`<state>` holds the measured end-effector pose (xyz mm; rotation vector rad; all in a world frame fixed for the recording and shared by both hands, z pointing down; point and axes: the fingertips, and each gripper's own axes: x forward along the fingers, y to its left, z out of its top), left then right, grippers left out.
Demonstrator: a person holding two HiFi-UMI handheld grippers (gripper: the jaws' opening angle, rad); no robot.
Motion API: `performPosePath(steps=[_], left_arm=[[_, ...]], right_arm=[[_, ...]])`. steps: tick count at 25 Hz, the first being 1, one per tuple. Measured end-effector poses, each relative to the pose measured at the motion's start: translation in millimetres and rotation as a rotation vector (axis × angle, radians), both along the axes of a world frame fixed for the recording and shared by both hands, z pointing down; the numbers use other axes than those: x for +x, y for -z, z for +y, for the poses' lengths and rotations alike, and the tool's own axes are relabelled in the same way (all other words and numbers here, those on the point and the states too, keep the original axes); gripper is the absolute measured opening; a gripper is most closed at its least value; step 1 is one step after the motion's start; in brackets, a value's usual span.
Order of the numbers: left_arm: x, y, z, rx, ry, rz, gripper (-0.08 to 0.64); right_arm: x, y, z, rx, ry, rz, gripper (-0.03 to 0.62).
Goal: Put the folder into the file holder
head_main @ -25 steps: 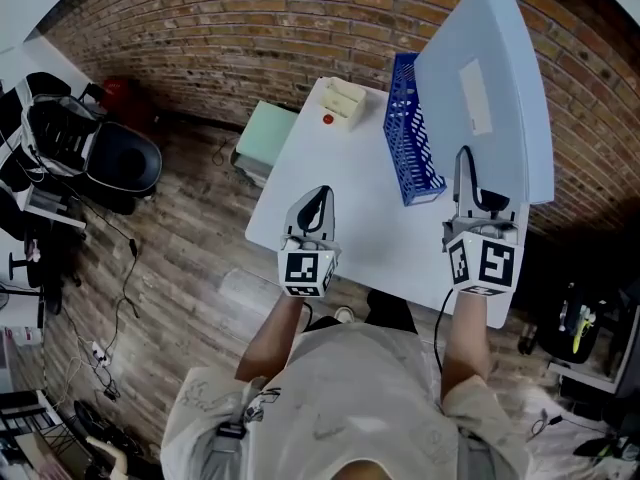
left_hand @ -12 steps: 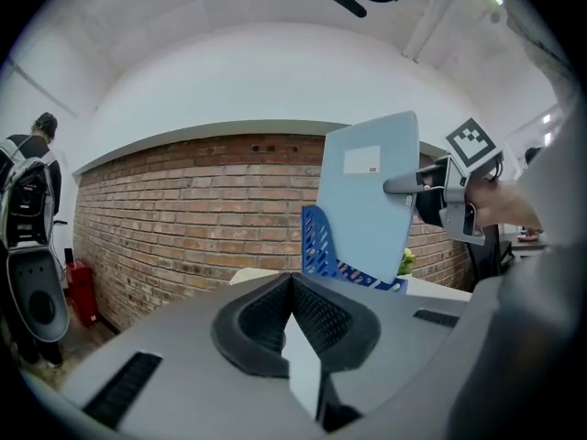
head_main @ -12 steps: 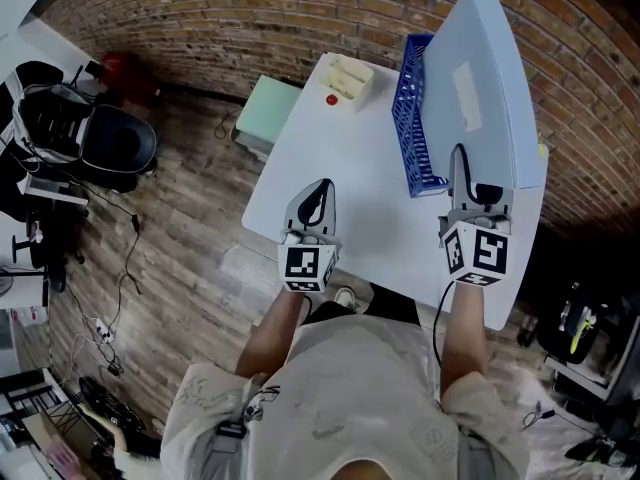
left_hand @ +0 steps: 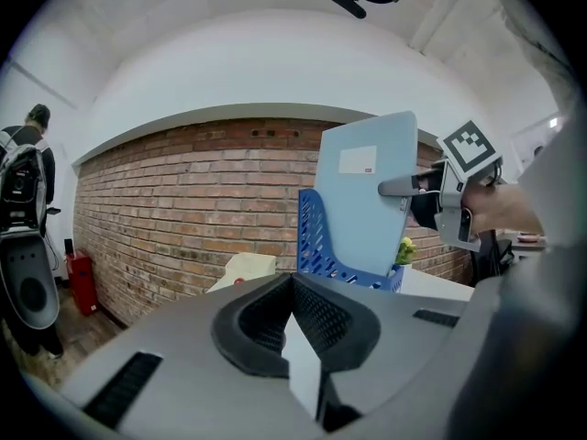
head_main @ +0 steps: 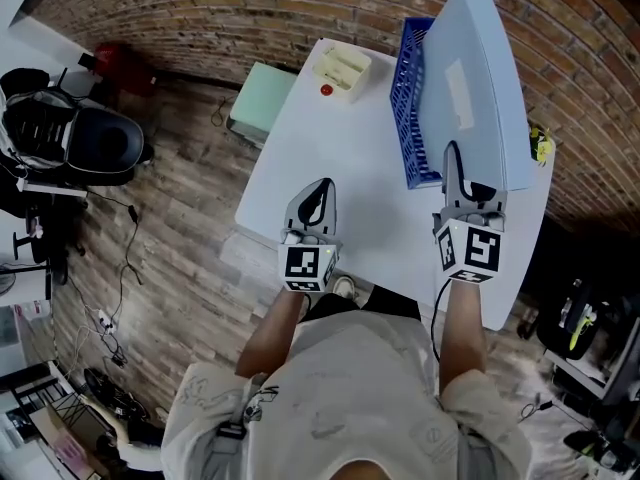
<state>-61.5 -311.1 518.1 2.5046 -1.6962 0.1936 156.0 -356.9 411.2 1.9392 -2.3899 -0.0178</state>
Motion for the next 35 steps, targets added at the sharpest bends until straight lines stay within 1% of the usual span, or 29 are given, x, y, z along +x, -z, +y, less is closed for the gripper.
performPosePath(steps=[3,13,25,29,35], left_arm=[[4.0,-2.5,-1.3,-0.007,-0.006,0.002,0.014],[9.9,-11.8,0.3,-0.027,-0.01,0.011,0.014],[16.1,-19.9,1.5,-0.049,-0.001,0.005,0.014],[16.6,-22.2,2.6,-0.058,0.002,0.006,0.014],[14.9,-32.8,8.4,-0.085,0.003,0.007,0.014]], right_arm=[[-0.1,-0.5,1.6,-0.004,0.004,0.002,0.167],[0.4,-17.5,-4.0,-0.073,0.007,0.021,0.169],[-12.1,-70.6,-23.8,-0.201,0.047,0.055,0.171],[-15.7,-89.7,-24.3,-0.249,0.048,0.05,0.172],[-19.8,-94.4,-23.3,-0.245,0.054,0.043,0.174]])
